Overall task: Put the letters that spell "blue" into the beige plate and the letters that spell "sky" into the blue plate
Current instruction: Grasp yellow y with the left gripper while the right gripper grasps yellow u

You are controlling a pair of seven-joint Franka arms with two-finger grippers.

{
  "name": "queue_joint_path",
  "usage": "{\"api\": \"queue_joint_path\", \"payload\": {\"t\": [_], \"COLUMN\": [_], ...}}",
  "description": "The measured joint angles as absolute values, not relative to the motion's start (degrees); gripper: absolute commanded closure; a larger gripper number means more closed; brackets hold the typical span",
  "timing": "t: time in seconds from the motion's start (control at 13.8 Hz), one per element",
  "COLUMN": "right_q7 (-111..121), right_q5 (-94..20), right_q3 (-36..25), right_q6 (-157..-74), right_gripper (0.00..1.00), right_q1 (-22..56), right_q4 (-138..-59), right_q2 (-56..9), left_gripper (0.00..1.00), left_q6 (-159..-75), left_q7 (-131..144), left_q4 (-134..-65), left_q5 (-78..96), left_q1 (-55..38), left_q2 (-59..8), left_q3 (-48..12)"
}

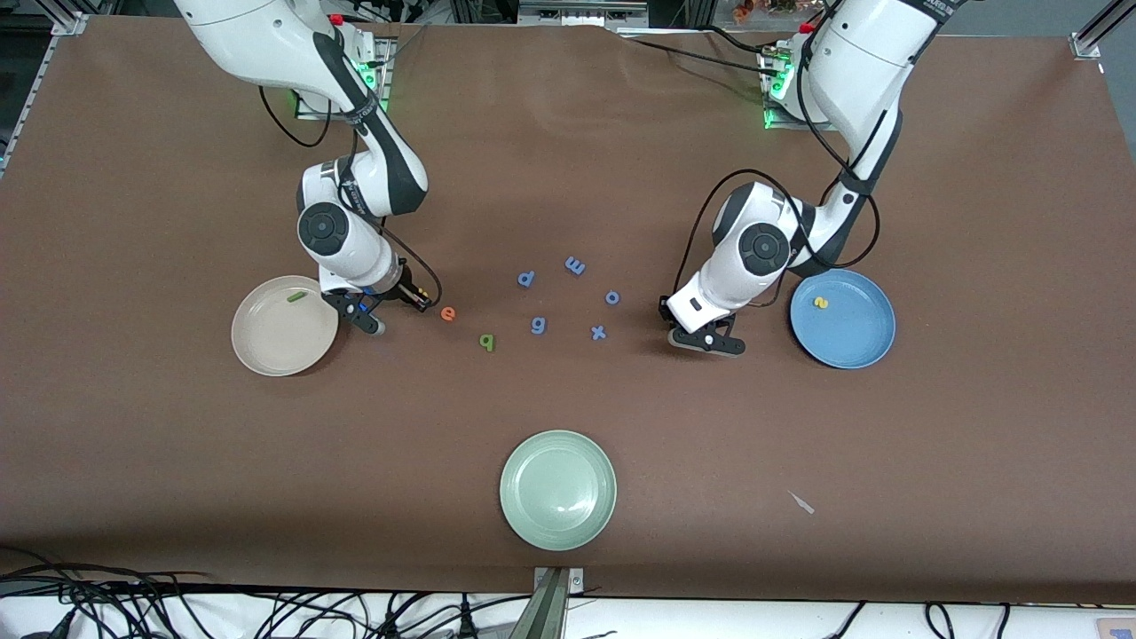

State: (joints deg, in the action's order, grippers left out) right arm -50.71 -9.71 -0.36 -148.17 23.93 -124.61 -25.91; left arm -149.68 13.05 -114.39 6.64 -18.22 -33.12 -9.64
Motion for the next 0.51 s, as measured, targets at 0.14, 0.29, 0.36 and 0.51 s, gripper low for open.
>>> {"api": "queue_joint_path", "payload": {"t": [0.14, 0.29, 0.36, 0.51], "right_q7": [-50.7, -49.4, -47.2, -39.7], "right_q5": [-9.7, -9.7, -9.7, -9.7], "right_q3": [-0.1, -0.4, -1.3, -4.8], "right_q6": [-147.9, -144.0, -140.5, -134.3], "right_gripper": [1.0, 1.0, 1.0, 1.0], "right_q1": [23.9, 23.9, 23.9, 23.8], "right_q4": [-124.5, -123.1, -122.1, -121.0], "right_q2": [-25.8, -25.2, -24.4, -22.0], "left_gripper": [0.91, 0.91, 0.91, 0.9], "left_q6": [-149.7, -149.7, -149.7, -148.6], "left_q7": [13.0, 13.0, 13.0, 12.6], "left_q4": [-114.4, -114.4, -114.2, -113.6], "left_q5": [6.6, 6.6, 6.6, 6.6], "left_q1": [-18.2, -18.2, -18.2, -17.6], "left_q2": [-33.1, -33.1, -33.1, -32.0], "left_q3": [-9.6, -9.6, -9.6, -9.1]}}
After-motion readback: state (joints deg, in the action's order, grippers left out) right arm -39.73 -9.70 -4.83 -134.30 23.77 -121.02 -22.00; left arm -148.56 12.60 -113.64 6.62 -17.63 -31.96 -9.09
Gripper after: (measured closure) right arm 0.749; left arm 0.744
